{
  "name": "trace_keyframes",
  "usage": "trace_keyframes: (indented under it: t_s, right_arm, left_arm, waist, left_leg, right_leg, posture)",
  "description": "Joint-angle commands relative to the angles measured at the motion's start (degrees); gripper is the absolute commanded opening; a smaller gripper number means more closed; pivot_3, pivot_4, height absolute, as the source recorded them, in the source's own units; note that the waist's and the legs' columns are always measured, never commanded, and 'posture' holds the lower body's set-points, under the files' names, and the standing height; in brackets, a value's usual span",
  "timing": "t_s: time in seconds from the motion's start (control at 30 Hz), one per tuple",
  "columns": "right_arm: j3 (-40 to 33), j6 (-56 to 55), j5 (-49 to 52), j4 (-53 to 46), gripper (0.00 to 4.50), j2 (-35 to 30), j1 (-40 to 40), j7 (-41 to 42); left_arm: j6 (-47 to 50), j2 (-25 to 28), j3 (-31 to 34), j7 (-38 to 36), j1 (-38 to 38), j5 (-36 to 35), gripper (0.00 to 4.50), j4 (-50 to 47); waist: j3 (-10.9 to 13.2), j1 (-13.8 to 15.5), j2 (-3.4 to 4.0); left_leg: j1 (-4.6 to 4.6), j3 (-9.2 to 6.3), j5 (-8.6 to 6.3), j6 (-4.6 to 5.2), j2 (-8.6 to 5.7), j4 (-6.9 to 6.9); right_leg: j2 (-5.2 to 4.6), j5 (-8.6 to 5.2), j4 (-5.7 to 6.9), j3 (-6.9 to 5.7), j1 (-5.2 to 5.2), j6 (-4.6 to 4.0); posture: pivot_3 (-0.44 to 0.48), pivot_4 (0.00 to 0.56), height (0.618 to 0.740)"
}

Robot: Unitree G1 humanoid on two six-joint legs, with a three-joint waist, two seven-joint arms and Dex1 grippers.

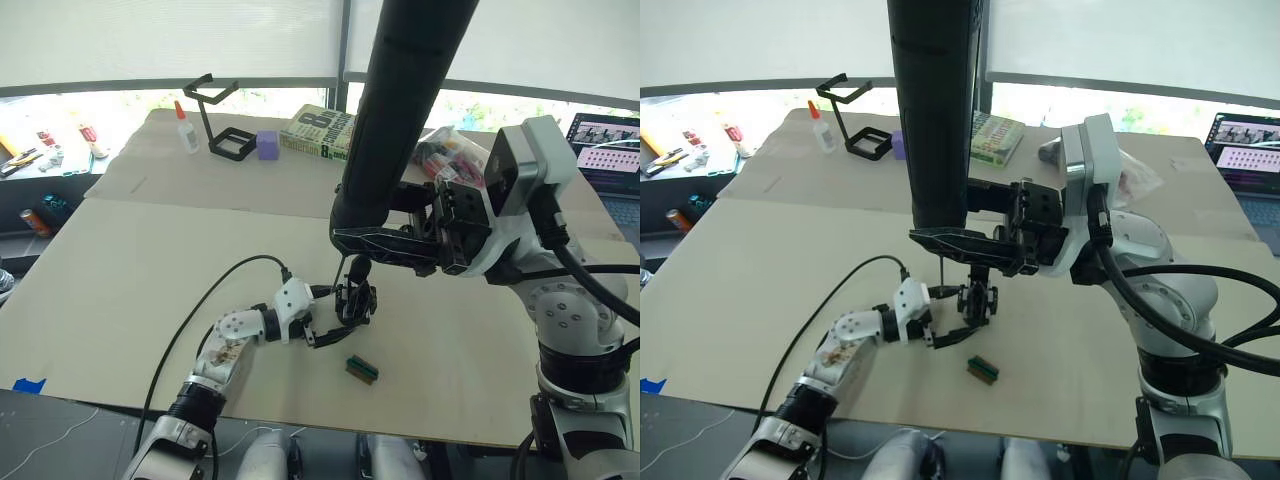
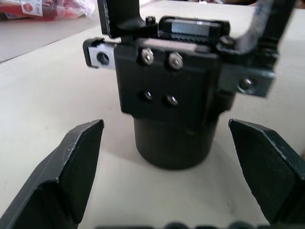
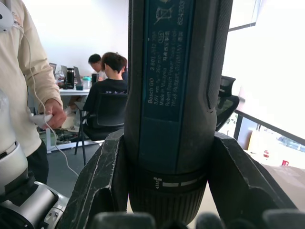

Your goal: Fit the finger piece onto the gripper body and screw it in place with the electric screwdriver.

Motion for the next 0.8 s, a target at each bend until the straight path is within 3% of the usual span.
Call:
trace_keyframes:
  t_s: [0.03, 0.23, 0.33, 0.43, 0.6, 0.8]
  right_arm:
    - [-1.9, -0.3, 0.4, -2.5, 1.93, -0.3, -0.2, -0.6]
    - [-2.6, -0.1, 0.7, -3.0, 1.93, -1.2, 0.5, -0.8]
    - [-3.1, -0.1, 0.9, -3.4, 1.93, -1.6, 1.0, -1.0]
    - [-3.3, -0.3, 1.1, -3.8, 1.93, -1.9, 1.5, -1.3]
    - [-3.5, -0.1, 1.3, -4.1, 1.93, -1.9, 1.9, -1.5]
    - [-3.8, 0.2, 2.2, -4.2, 1.93, -2.1, 2.2, -1.3]
  left_arm:
    - [-0.9, -0.9, -0.6, -1.5, -1.5, -0.1, 4.45, 0.9]
    - [-0.6, -1.9, -0.4, -1.9, -2.5, 0.2, 4.45, 2.2]
    - [-0.3, -1.7, -0.4, -2.5, -2.4, 0.2, 3.61, 2.0]
    - [-0.1, -1.7, -0.2, -2.6, -2.2, 0.2, 2.31, 2.0]
    - [-0.1, -1.1, 0.3, -6.6, -2.5, -1.8, 2.3, 1.9]
    - [-5.7, 0.3, 2.4, -12.2, -7.0, -2.6, 2.3, 8.4]
  waist:
    - [0.0, 0.0, 0.0]
    - [0.0, 0.0, 0.0]
    - [0.0, 0.0, 0.0]
    - [0.0, 0.0, 0.0]
    - [0.0, -0.1, 0.0]
    - [0.0, -0.1, -0.01]
  left_leg:
    - [-0.02, 0.0, -0.01, 0.01, 0.0, 0.02]
    - [-0.06, -0.01, -0.04, 0.07, 0.01, 0.12]
    - [-0.06, -0.01, -0.06, 0.11, 0.0, 0.13]
    - [-0.08, -0.01, -0.07, 0.12, 0.0, 0.13]
    - [-0.08, -0.01, -0.07, 0.12, 0.0, 0.13]
    - [-0.11, -0.01, -0.07, 0.12, 0.0, 0.15]
  right_leg:
    - [0.0, 0.0, -0.01, 0.0, -0.01, 0.01]
    - [-0.02, 0.01, 0.0, -0.01, 0.0, 0.03]
    - [-0.04, 0.02, -0.01, -0.01, 0.01, 0.04]
    - [-0.06, 0.03, -0.02, -0.01, 0.0, 0.05]
    - [-0.05, 0.03, -0.03, -0.01, 0.0, 0.05]
    - [-0.05, 0.03, -0.02, -0.02, -0.03, 0.05]
  posture:
    - [0.0, 0.15, 0.74]
    - [0.0, 0.15, 0.74]
    - [0.0, 0.15, 0.74]
    - [0.0, 0.15, 0.74]
    - [0.0, 0.15, 0.74]
    - [0.0, 0.15, 0.74]
